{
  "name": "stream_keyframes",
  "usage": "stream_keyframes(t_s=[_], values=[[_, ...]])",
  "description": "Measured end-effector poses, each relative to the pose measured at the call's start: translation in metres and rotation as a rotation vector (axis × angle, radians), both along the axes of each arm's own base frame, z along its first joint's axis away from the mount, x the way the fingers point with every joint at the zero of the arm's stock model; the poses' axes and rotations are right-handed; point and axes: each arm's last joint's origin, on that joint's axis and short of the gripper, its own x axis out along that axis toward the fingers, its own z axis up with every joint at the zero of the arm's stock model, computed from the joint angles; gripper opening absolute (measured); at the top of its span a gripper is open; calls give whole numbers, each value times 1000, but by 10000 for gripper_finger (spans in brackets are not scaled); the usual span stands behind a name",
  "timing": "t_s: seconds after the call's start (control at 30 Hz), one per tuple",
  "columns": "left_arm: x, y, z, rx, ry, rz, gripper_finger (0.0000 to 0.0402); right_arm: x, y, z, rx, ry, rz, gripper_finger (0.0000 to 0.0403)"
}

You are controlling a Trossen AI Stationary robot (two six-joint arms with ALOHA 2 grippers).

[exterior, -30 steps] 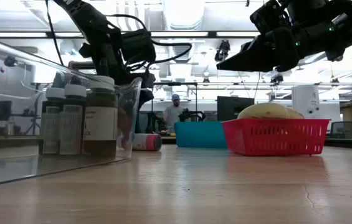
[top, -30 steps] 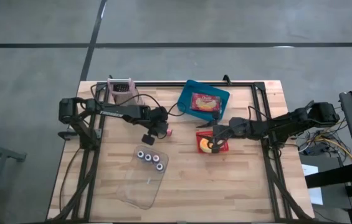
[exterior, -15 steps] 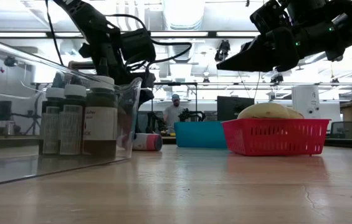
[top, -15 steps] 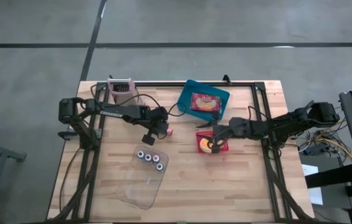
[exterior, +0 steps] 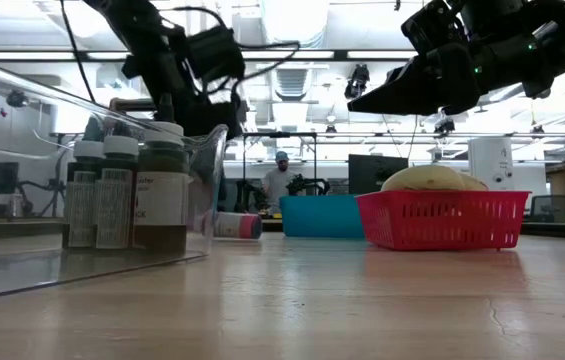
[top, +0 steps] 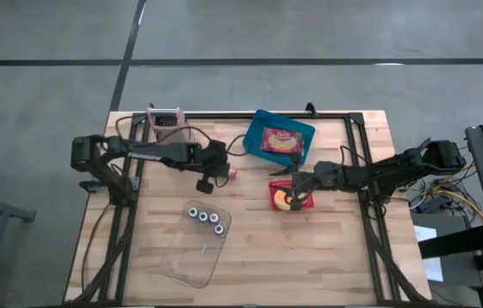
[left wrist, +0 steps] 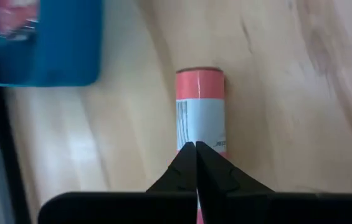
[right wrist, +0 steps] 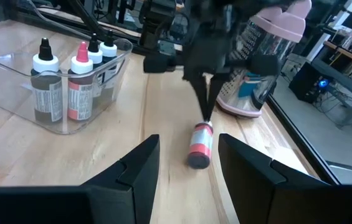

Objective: Pick & Place Food Item
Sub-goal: Put the pink food coloring bottle into the transparent bin

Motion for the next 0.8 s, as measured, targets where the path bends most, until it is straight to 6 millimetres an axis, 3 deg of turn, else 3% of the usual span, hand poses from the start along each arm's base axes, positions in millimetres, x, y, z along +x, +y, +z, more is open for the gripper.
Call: stream_keyframes(t_s=[0.37, 0.63, 0.8], values=[[-12, -4, 41, 6, -145, 30, 2, 0, 0, 0, 4, -1, 0, 160], [-11, -1, 31, -114, -76, 15, 9, 0, 0, 0, 30, -4, -4, 160], [-4, 2, 29, -144, -64, -2, 73, 0, 0, 0, 38, -3, -7, 160]])
